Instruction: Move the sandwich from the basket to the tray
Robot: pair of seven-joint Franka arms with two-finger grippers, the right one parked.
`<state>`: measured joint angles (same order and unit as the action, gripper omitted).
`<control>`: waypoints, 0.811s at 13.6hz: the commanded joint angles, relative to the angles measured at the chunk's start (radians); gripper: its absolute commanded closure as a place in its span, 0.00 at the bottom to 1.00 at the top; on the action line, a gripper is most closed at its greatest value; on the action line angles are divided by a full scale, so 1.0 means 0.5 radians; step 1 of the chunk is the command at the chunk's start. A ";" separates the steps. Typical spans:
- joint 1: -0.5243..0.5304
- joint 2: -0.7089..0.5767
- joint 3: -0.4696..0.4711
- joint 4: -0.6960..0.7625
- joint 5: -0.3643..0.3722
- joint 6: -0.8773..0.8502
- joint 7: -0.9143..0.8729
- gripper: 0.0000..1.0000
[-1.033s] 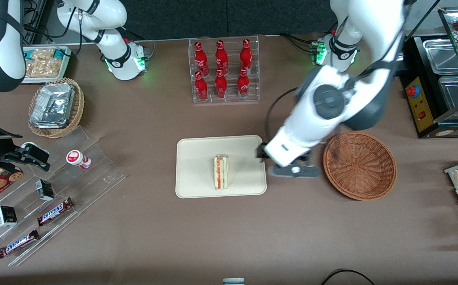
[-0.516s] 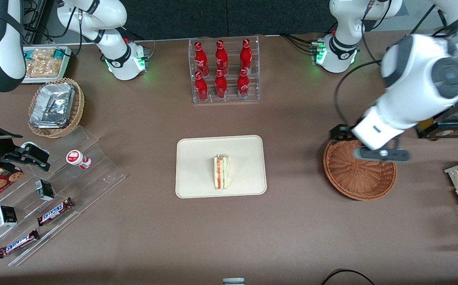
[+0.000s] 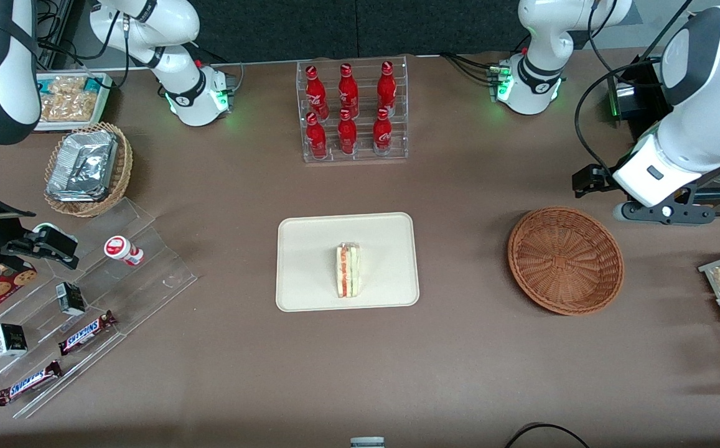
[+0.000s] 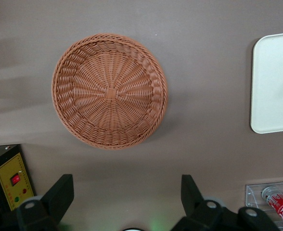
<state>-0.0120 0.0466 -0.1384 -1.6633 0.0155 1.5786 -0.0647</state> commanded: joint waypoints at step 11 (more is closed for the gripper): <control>0.107 -0.283 0.038 -0.143 -0.010 0.107 0.037 0.04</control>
<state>0.0208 -0.0204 -0.1116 -1.6607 0.0152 1.5976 -0.0594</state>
